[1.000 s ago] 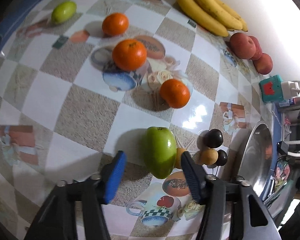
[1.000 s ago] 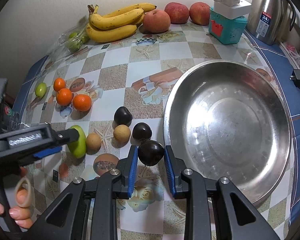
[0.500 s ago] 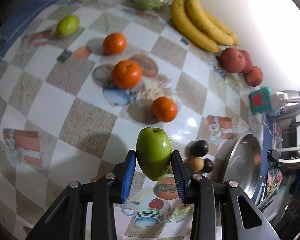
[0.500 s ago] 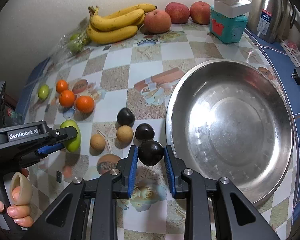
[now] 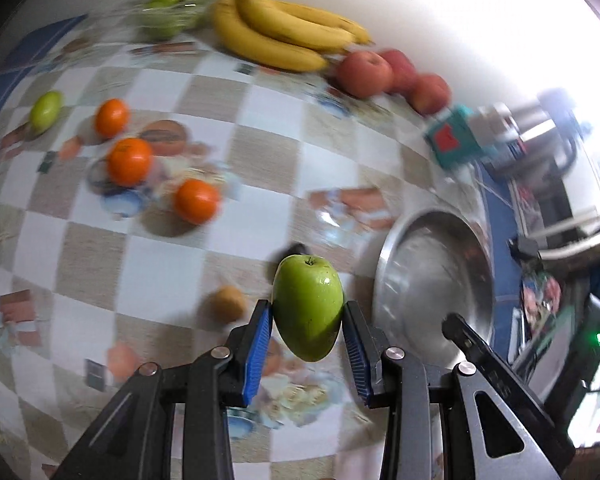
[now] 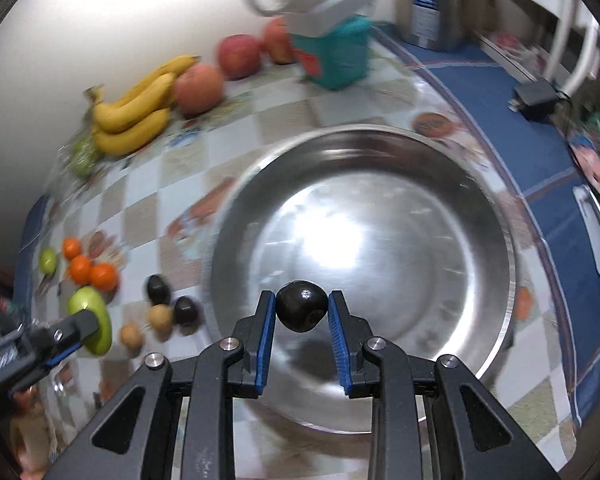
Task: Organize fruits
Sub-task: 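Carry the mango and plum over the steel basin with both tools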
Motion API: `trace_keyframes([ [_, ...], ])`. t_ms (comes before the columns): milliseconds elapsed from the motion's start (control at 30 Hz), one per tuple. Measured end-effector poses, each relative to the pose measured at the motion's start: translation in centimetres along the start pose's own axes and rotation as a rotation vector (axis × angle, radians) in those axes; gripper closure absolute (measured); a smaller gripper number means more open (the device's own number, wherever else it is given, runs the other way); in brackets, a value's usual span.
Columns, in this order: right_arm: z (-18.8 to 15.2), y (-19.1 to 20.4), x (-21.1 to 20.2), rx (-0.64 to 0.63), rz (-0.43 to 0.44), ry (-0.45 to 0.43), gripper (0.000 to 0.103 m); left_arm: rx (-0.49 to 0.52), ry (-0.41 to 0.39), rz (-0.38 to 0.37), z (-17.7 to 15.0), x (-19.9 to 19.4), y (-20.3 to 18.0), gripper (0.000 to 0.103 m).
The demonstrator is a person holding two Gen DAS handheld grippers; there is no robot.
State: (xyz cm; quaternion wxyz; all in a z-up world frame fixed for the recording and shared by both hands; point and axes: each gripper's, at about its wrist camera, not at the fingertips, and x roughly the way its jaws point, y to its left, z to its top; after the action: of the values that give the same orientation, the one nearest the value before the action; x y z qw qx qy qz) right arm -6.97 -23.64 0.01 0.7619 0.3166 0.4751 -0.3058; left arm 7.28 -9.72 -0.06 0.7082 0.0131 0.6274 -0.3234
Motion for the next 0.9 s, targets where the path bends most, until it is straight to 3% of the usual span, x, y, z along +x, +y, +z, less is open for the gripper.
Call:
trace_keyframes([
  [133,0.3,-2.3,0.2,0.048,-0.058,0.004,0.075,0.064,0.022,-0.05,-0.9,0.4,-2.7,0.064],
  [367,0.8,-5.0,-0.4,0.126,-0.072,-0.026,0.075,0.205,0.007,-0.082,-2.5,1.1,-7.3,0.064],
  [567,0.9,-6.6,-0.4,0.173,-0.066,-0.032,0.075,0.328,-0.022,-0.068,-3.9,2.2,-10.0,0.064],
  [900,0.4,-7.2,1.4,0.179,-0.072,0.023,0.075,0.419,-0.035,-0.014,-4.9,4.3,-10.9,0.064],
])
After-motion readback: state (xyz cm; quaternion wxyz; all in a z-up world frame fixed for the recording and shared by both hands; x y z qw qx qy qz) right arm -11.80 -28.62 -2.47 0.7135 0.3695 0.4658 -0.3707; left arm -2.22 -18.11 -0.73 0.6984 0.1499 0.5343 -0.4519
